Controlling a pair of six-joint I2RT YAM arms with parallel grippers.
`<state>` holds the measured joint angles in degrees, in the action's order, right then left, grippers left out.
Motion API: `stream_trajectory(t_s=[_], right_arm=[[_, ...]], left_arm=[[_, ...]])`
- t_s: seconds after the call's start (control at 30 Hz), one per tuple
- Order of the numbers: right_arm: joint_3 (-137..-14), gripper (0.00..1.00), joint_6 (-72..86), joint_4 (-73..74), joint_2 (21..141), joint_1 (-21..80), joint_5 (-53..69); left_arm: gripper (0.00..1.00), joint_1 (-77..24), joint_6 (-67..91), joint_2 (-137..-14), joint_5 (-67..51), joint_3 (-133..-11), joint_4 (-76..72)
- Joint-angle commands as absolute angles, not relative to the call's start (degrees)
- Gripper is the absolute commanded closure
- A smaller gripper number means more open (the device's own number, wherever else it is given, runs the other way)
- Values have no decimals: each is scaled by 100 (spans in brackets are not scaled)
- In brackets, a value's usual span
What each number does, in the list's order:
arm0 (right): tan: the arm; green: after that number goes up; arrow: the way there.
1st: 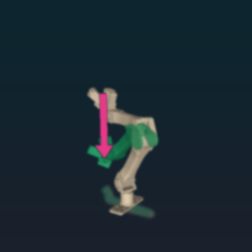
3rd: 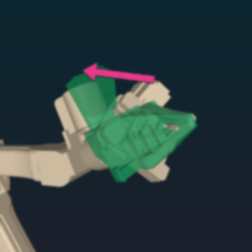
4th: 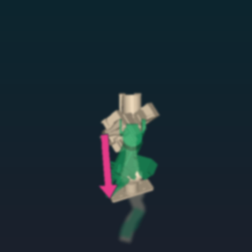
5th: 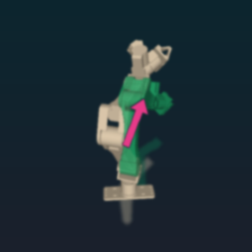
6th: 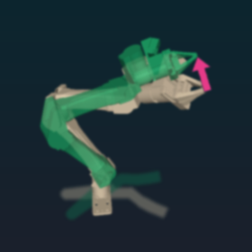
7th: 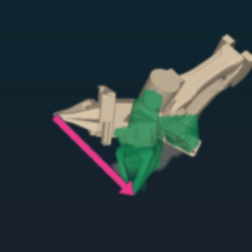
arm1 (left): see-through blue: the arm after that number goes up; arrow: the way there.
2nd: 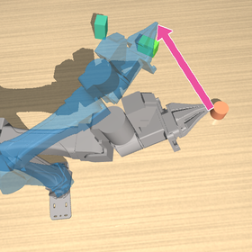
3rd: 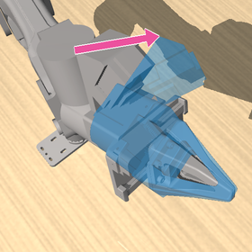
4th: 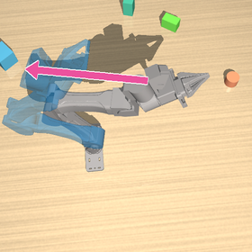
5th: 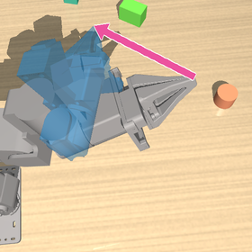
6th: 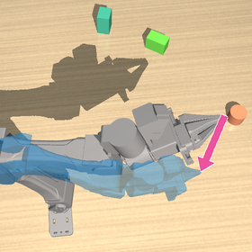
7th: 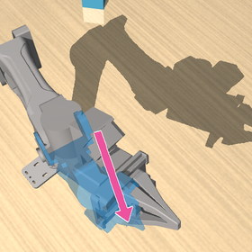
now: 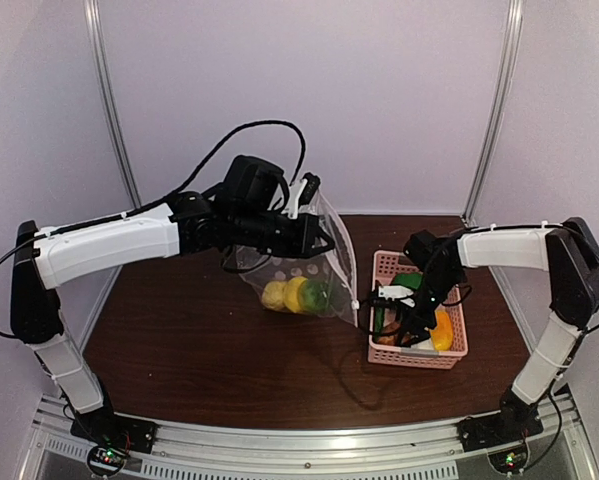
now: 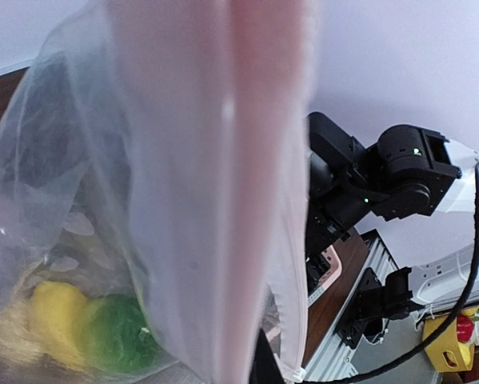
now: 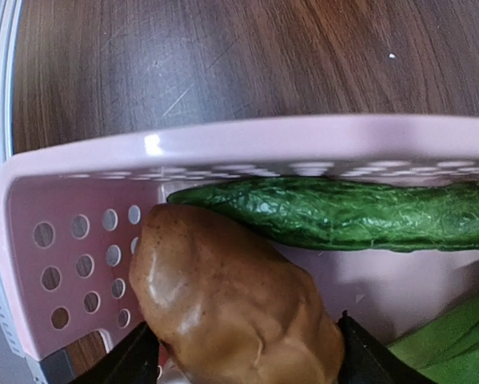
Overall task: Place the food in the zip-top bag and seal the zipper
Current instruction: Pick up the fake vegetable from the bin.
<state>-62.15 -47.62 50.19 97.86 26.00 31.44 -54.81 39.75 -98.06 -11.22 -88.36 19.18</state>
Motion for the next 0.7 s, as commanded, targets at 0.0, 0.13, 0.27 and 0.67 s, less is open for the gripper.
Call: stream_trajectory(t_s=[0.0, 0.13, 0.27, 0.67], right_arm=[[-6136, 32, -4784, 4856, 9896, 2634, 3157], [-6204, 43, -4736, 4958, 9626, 2637, 3125], [-6223, 48, -4741, 5156, 9023, 2615, 2779], [-7014, 57, -4422, 6073, 7409, 2496, 2967]], left_arm=[[100, -5440, 3962, -9613, -1026, -8745, 1821], [100, -5440, 3981, -9640, -1052, -8736, 1813], [100, -5440, 3981, -9633, -1039, -8712, 1792], [100, -5440, 4032, -9809, -1137, -8675, 1620]])
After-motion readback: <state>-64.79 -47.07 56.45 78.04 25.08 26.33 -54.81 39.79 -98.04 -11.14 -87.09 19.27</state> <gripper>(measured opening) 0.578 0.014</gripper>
